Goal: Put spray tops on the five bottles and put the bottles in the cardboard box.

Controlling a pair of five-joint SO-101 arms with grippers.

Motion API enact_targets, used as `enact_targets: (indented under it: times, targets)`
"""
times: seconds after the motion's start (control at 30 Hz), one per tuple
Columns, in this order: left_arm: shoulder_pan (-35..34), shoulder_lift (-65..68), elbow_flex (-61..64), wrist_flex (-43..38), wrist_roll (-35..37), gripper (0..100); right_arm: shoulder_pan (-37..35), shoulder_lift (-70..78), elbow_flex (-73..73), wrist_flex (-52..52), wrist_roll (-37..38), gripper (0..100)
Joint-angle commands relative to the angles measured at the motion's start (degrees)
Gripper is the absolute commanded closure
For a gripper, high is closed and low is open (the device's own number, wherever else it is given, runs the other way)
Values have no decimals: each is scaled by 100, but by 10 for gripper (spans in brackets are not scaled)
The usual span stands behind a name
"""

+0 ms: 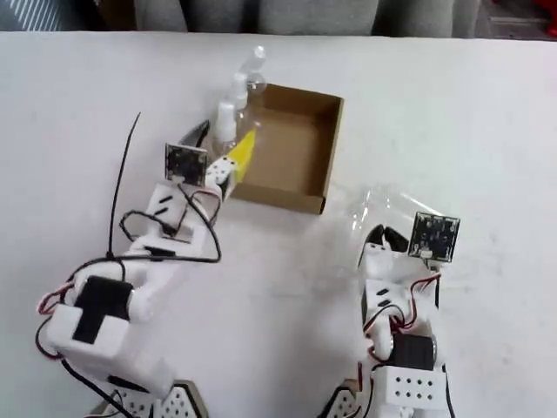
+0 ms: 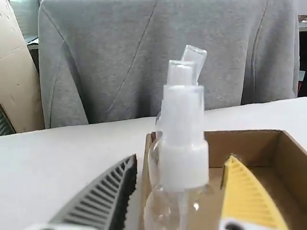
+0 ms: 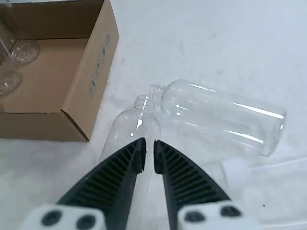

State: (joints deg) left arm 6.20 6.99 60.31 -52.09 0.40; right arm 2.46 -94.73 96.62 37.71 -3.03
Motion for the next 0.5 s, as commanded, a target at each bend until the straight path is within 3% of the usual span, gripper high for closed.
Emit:
enact_targets:
  times: [0.0, 0.47]
  targets:
    - [-31, -488, 9, 88, -9, 717, 31, -66, 53, -66, 88, 981]
    - [-40, -532, -18, 193, -9, 717, 31, -66, 53, -66, 88, 981]
